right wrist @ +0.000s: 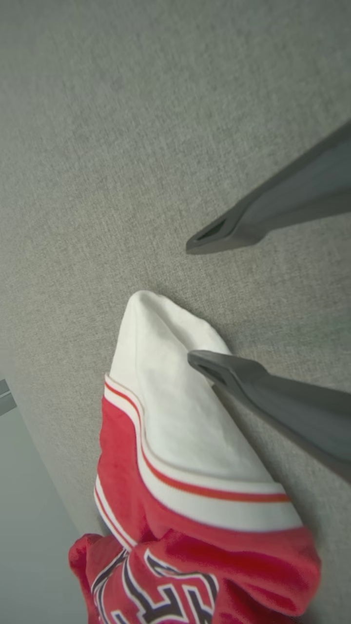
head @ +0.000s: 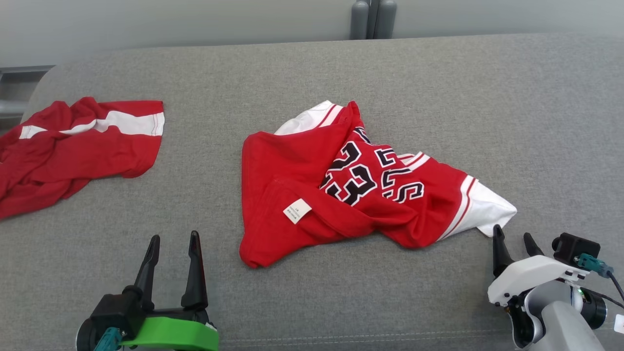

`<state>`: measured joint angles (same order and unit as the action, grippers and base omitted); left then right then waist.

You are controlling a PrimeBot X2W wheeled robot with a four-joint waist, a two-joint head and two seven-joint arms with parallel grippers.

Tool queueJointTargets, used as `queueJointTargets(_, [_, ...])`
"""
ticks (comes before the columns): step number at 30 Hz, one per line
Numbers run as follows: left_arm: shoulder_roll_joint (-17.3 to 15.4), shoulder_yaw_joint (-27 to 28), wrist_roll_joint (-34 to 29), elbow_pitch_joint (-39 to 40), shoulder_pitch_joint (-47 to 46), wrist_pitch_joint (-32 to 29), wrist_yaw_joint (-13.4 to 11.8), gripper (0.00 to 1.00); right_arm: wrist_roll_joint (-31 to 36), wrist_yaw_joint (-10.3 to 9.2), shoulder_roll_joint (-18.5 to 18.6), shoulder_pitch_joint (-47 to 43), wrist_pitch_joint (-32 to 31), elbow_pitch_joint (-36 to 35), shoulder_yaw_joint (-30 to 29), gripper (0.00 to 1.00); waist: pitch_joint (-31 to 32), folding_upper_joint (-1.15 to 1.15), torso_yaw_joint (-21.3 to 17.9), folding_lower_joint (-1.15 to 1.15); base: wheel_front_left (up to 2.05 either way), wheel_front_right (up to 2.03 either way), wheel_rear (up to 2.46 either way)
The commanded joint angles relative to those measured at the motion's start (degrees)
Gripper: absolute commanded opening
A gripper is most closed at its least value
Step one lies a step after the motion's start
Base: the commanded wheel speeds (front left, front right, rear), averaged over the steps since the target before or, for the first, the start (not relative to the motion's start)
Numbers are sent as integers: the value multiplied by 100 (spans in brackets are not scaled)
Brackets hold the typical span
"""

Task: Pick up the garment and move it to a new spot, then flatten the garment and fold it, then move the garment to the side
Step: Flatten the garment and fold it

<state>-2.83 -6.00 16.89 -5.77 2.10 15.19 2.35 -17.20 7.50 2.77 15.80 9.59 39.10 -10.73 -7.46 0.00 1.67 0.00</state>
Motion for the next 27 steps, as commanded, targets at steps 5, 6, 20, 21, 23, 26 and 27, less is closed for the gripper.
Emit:
queueJointTargets(5, [-14,-19,-16,-17,-101,1,-3,100,102,-2,20,346,-43,576,19,100,-131,0,201,0,0,0,0])
queueJointTargets(6, [-14,-19,-12,-19,-101,1,-3,100,132,-1,18,383,-66,682,31,100,-134,0,218,0,0,0,0])
queueJointTargets(20, [-13,-24,-27,-27,-85,1,1,100,164,-2,65,976,161,1552,380,0,-141,0,293,0,0,0,0])
queueJointTargets(21, [-13,-25,-29,-26,-69,1,2,100,103,-1,86,976,199,1525,409,0,-133,0,285,0,0,0,0])
queueJointTargets(23, [-13,-31,-26,-15,-35,1,1,100,-53,-1,98,920,257,1400,507,0,-113,0,262,0,0,0,0])
queueJointTargets(26, [-12,-62,5,-1,5,1,16,100,-352,-1,175,732,260,1075,727,0,-79,0,201,0,0,0,0])
queueJointTargets(27, [-12,-69,17,4,14,1,14,100,-467,-1,213,652,231,921,811,0,-68,0,172,0,0,0,0])
